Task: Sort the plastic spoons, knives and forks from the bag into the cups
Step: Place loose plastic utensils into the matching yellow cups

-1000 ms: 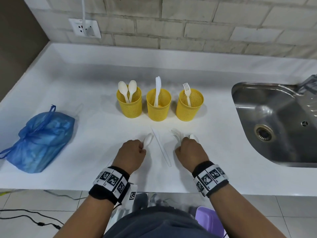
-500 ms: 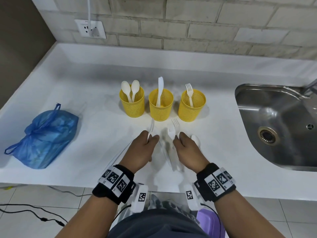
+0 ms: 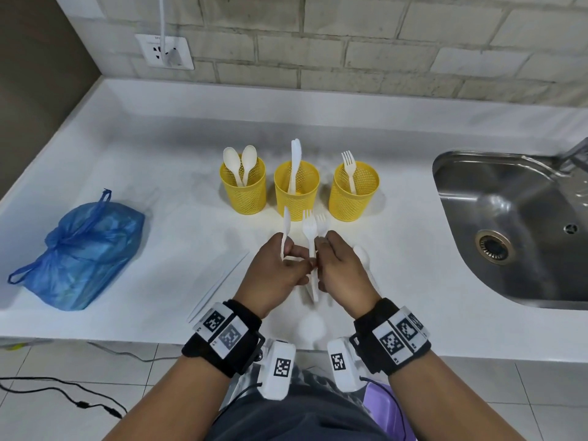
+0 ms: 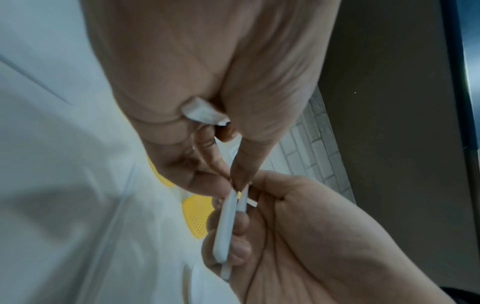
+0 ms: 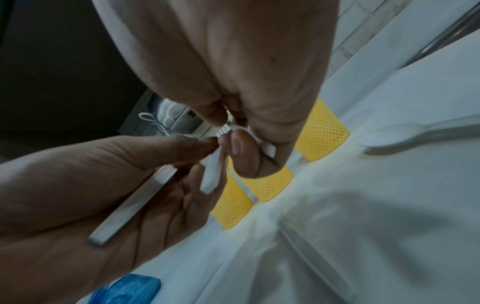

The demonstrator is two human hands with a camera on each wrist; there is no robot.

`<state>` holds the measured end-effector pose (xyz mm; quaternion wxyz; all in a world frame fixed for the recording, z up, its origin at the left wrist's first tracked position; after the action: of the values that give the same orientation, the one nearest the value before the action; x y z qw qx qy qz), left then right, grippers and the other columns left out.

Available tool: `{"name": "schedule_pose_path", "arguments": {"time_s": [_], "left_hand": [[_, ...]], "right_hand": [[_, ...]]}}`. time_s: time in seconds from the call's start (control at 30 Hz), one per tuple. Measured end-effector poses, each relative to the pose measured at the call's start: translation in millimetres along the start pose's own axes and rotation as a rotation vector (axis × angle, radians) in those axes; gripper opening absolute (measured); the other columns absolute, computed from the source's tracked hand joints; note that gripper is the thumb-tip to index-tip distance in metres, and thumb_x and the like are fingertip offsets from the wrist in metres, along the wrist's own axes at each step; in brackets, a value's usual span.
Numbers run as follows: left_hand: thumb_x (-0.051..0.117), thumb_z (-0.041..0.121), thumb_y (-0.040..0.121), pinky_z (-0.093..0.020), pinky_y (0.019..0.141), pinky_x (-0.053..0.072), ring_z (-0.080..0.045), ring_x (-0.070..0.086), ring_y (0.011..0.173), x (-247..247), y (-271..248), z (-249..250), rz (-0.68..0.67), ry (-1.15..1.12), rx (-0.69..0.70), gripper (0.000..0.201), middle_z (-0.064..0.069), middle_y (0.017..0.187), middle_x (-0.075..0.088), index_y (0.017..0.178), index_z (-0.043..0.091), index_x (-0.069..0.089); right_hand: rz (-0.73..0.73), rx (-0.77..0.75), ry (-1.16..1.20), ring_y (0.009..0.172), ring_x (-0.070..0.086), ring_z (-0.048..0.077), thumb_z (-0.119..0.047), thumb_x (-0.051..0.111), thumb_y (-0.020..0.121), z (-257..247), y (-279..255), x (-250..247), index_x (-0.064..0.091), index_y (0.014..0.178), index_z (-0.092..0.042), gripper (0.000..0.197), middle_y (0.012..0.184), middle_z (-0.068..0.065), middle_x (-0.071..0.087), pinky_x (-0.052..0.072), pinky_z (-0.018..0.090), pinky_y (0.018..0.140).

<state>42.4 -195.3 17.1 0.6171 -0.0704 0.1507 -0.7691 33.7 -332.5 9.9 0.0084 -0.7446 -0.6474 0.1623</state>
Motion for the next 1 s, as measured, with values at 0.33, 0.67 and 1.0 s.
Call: {"name": "schedule_pose_path", "arguments": {"time_s": [0.33, 0.67, 1.0], "left_hand": [[0.077, 0.007, 0.087, -0.055, 0.084, 0.061, -0.03, 0.074, 0.09, -15, -5, -1, 0.142, 0.003, 0.028, 0.036, -0.005, 0.103, 0.075, 0.083, 0.014, 0.041], [0.072, 0.007, 0.091, -0.057, 0.081, 0.061, -0.026, 0.077, 0.089, -8, -14, 1, 0.09, 0.003, 0.063, 0.033, 0.004, 0.099, 0.077, 0.081, 0.023, 0.045], [0.065, -0.004, 0.095, -0.053, 0.073, 0.063, -0.036, 0.077, 0.08, -7, -16, 4, 0.066, -0.095, 0.035, 0.029, -0.011, 0.107, 0.075, 0.086, 0.011, 0.042]], "right_hand": [[0.073, -0.055, 0.065, 0.065, 0.068, 0.026, -0.013, 0.052, 0.105, -1, -10, -10, 0.063, 0.09, -0.005, 0.02, 0.075, 0.018, 0.068, 0.061, 0.049, 0.074], [-0.041, 0.081, 0.315, 0.073, 0.062, 0.02, -0.01, 0.065, 0.1, 6, -10, -4, 0.068, 0.095, -0.004, 0.008, 0.086, 0.014, 0.069, 0.049, 0.026, 0.058], [-0.101, 0.167, 0.521, 0.064, 0.061, 0.023, -0.001, 0.061, 0.1, 4, -10, -4, 0.057, 0.092, -0.006, 0.01, 0.08, 0.019, 0.062, 0.055, 0.027, 0.056]]}}
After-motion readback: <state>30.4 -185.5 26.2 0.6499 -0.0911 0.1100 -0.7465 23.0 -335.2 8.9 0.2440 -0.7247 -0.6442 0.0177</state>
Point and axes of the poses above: each hand's wrist, its own y-axis towards the middle knuckle, its own x-axis out of the palm, z = x × y, the point moved 6 cm from there along y, towards the middle knuckle
